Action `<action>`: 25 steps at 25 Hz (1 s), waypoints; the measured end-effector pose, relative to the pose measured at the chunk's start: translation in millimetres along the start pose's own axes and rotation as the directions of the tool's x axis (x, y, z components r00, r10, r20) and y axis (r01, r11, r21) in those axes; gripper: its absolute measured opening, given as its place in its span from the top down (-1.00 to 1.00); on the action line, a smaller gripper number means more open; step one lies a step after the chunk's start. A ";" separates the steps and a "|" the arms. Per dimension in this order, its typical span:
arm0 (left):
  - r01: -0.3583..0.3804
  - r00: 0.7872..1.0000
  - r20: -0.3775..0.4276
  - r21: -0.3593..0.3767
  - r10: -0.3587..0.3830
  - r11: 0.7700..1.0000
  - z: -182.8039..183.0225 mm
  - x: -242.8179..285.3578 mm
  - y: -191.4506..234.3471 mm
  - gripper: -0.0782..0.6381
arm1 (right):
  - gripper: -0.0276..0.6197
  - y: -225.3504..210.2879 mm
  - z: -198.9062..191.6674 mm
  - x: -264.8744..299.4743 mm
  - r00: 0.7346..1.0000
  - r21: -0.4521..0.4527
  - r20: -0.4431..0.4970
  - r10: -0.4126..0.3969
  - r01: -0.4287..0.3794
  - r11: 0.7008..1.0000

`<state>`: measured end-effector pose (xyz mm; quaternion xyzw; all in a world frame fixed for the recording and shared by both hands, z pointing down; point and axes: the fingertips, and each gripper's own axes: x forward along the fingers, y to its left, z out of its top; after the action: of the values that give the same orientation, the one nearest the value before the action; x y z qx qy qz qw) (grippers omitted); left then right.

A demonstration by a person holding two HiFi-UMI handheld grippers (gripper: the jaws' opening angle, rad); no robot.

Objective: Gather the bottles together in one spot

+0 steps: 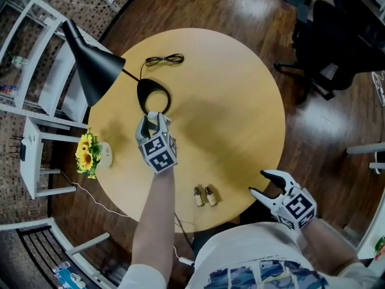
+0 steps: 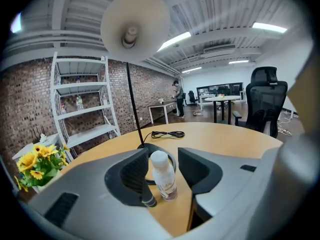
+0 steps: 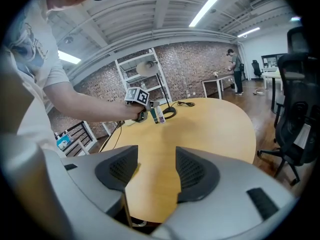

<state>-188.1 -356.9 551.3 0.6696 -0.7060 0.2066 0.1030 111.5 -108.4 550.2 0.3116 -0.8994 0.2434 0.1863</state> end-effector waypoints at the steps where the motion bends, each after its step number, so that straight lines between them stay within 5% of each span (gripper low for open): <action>1: 0.002 1.000 0.009 0.004 -0.002 1.000 3.4 -8.4 0.0 0.26 | 0.10 2.4 1.4 0.0 1.000 -0.006 0.006 0.004 -0.004 1.000; 8: 0.072 0.994 0.086 -0.092 -0.064 0.993 28.0 -107.7 2.5 0.27 | 0.10 25.3 16.6 3.5 0.996 -0.048 0.056 0.071 -0.069 0.996; 13: 0.172 0.985 0.046 -0.130 -0.167 0.977 3.3 -206.7 -13.5 0.27 | 0.11 48.8 9.2 2.7 0.990 -0.072 0.057 0.128 -0.124 0.990; 18: 0.231 0.973 0.003 -0.088 -0.232 0.969 -31.4 -304.2 -16.1 0.27 | 0.11 82.6 2.5 -14.2 0.997 -0.175 0.012 0.075 -0.072 0.982; 25: 0.266 0.964 0.050 -0.201 -0.261 0.943 -76.4 -416.5 -14.9 0.27 | 0.11 125.5 -11.6 -67.6 1.000 -0.335 0.000 -0.020 0.019 0.942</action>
<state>-149.2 51.8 446.1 0.7460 -0.6289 0.1091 0.1902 81.6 16.0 486.3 0.2841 -0.9242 0.0857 0.2403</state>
